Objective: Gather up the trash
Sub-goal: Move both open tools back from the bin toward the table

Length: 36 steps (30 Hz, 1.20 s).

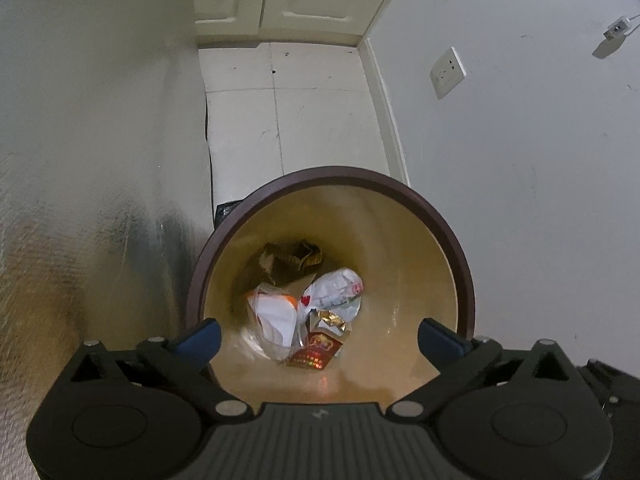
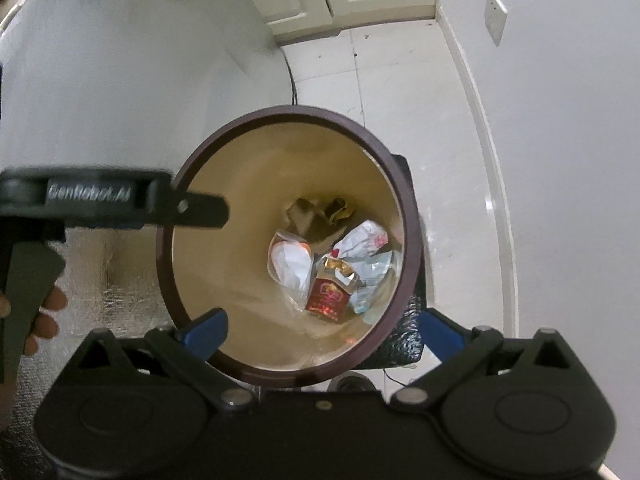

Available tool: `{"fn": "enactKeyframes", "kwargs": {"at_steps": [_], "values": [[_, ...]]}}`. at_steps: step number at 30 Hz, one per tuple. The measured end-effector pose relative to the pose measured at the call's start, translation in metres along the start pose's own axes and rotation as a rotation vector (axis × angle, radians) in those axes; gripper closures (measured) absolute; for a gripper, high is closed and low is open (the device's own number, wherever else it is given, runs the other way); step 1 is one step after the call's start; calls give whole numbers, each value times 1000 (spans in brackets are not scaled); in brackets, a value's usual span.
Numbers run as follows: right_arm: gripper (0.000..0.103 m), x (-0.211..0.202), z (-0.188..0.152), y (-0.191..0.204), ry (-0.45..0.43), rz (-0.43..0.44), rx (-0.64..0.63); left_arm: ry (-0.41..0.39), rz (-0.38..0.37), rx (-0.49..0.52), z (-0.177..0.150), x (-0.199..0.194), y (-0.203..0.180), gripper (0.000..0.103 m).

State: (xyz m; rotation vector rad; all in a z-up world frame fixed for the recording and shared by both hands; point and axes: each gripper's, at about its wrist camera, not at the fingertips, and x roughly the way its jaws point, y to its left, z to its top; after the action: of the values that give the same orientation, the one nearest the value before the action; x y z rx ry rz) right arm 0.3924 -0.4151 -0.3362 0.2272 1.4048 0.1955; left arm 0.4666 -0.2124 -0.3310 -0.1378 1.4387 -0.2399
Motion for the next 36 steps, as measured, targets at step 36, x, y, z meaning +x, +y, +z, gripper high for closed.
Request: {"fn": "enactKeyframes", "kwargs": {"at_steps": [36], "values": [[0, -101, -25, 14, -153, -73, -50, -65, 62, -6, -81, -93, 6, 0]]}}
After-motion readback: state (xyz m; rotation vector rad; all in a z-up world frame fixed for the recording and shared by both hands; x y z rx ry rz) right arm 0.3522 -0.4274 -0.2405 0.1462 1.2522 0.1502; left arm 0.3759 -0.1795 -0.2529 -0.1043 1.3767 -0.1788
